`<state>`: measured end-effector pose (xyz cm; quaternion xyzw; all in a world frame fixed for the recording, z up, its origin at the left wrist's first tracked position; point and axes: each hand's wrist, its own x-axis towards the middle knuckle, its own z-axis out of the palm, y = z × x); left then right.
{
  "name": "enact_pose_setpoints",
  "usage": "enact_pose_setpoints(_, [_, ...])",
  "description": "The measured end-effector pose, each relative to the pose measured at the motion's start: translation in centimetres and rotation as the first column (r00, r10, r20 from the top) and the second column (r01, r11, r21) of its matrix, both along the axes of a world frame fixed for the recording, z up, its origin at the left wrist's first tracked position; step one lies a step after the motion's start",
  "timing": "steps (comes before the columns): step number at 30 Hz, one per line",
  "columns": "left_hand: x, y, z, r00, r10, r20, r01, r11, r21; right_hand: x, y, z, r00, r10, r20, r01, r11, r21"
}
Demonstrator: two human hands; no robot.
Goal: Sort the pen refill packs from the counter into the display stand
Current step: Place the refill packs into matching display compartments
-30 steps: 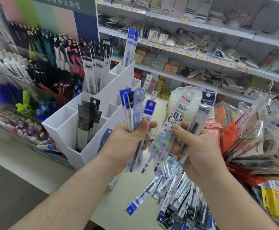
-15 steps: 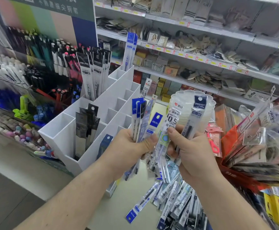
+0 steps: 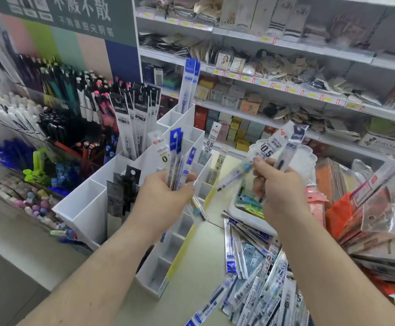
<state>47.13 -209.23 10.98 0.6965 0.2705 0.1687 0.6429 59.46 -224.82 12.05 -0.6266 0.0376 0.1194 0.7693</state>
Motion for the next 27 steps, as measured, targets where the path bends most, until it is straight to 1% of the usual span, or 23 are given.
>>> enact_pose_setpoints(5, [1.6, 0.4, 0.3, 0.999, 0.036, -0.018, -0.036, 0.999, 0.017, 5.0, 3.6, -2.3, 0.995, -0.087, 0.051, 0.095, 0.982, -0.163])
enact_pose_setpoints(8, [2.1, 0.2, 0.0, 0.998, 0.043, -0.046, -0.041, 0.999, 0.026, 7.4, 6.1, -3.6, 0.992, -0.095, 0.081, 0.112, 0.965, -0.237])
enact_pose_setpoints(12, [2.2, 0.3, -0.2, 0.998, 0.050, -0.050, -0.049, 0.999, 0.009, 9.8, 8.7, -4.8, 0.991, -0.051, 0.123, 0.087, 0.948, -0.306])
enact_pose_setpoints(17, [1.8, 0.7, -0.5, 0.999, 0.031, -0.032, -0.031, 0.999, -0.008, 11.4, 11.0, -6.7, 0.991, 0.060, 0.122, -0.005, 0.914, -0.405])
enact_pose_setpoints(19, [1.6, 0.8, -0.6, 0.999, 0.024, -0.035, -0.024, 1.000, -0.008, 11.6, 11.6, -7.6, 0.984, 0.127, 0.127, -0.053, 0.880, -0.472])
enact_pose_setpoints(22, [1.3, 0.7, -0.4, 0.999, 0.022, -0.044, -0.022, 1.000, -0.010, 11.7, 12.1, -8.8, 0.966, 0.223, 0.129, -0.106, 0.801, -0.589])
enact_pose_setpoints(27, [1.2, 0.7, -0.6, 0.999, -0.009, -0.041, 0.009, 1.000, -0.007, 11.7, 12.4, -10.2, 0.944, 0.307, 0.119, -0.129, 0.676, -0.725])
